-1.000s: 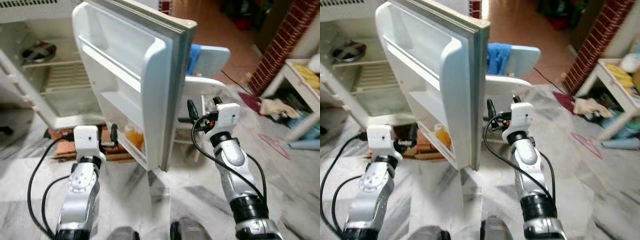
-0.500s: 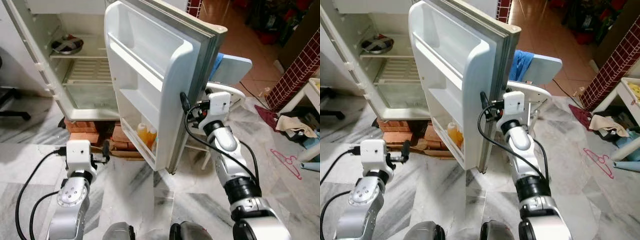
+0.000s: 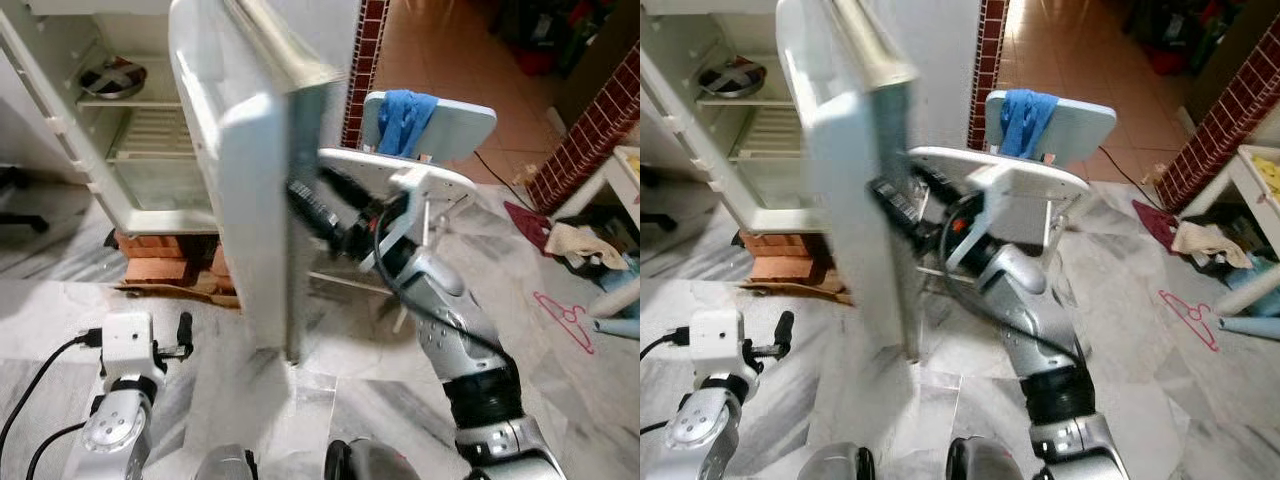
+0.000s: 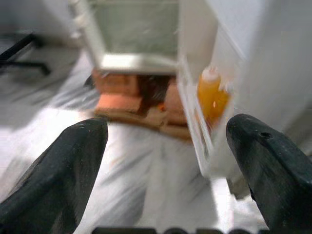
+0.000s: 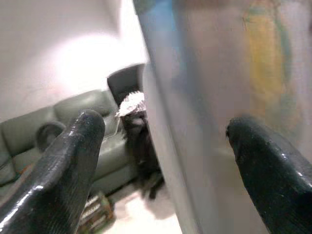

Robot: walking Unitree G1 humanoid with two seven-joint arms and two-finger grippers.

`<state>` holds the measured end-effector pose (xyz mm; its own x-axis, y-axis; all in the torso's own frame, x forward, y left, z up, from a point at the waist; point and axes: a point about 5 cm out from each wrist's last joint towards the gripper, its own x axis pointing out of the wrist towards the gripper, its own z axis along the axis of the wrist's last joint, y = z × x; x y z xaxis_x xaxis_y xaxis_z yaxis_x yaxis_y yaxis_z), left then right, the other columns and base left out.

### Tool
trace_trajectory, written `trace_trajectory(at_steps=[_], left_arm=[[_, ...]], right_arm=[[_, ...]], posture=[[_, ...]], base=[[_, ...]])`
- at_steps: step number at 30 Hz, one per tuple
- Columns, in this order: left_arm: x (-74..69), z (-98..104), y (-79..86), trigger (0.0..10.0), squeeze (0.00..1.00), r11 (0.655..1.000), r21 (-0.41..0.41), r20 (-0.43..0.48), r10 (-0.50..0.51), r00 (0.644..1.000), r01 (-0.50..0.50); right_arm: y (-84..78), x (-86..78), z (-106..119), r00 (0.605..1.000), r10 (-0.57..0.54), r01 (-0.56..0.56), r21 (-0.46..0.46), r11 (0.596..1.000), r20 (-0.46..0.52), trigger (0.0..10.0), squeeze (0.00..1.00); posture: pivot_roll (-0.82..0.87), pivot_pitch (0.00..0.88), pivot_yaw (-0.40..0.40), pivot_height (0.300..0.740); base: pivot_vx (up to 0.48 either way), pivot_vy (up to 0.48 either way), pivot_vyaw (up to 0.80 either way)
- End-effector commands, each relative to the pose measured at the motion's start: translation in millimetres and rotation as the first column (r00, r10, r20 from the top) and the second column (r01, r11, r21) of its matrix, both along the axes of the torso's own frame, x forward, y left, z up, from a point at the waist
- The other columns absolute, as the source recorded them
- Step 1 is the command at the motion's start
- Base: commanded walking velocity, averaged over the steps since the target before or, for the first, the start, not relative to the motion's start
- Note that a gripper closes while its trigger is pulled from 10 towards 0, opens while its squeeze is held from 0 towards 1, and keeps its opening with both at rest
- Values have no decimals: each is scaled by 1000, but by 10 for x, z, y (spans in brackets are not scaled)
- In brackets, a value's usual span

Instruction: Restocking fridge

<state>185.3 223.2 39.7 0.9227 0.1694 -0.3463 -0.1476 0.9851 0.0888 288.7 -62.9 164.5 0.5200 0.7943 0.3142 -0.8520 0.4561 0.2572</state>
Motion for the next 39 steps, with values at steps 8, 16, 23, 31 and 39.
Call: trace_trajectory(at_steps=[8,16,23,31,39], left_arm=[[118,211,-49,10000,0,999,46,110,-31,993,26],[181,240,-85,10000,0,999,36,125,-42,991,38],[316,328,-183,10000,0,993,50,170,-110,979,103],[383,340,-223,10000,0,991,49,184,-134,974,127],[475,382,-262,10000,0,990,40,208,-140,968,135]], right_arm=[[-348,-174,-474,979,-194,177,-230,957,-56,10000,0],[-543,-140,-663,831,-555,525,-297,797,-20,10000,0],[-677,-23,-618,715,-699,671,-298,679,18,10000,0],[-818,-11,-633,635,-771,744,-313,590,55,10000,0],[-830,-29,-653,612,-788,762,-317,565,67,10000,0]], posture=[[53,89,-35,740],[39,77,-36,740],[31,71,-18,740],[18,62,-18,740],[12,59,-19,740]], base=[[0,0,0],[0,420,0],[0,480,0],[0,480,0],[0,480,0]])
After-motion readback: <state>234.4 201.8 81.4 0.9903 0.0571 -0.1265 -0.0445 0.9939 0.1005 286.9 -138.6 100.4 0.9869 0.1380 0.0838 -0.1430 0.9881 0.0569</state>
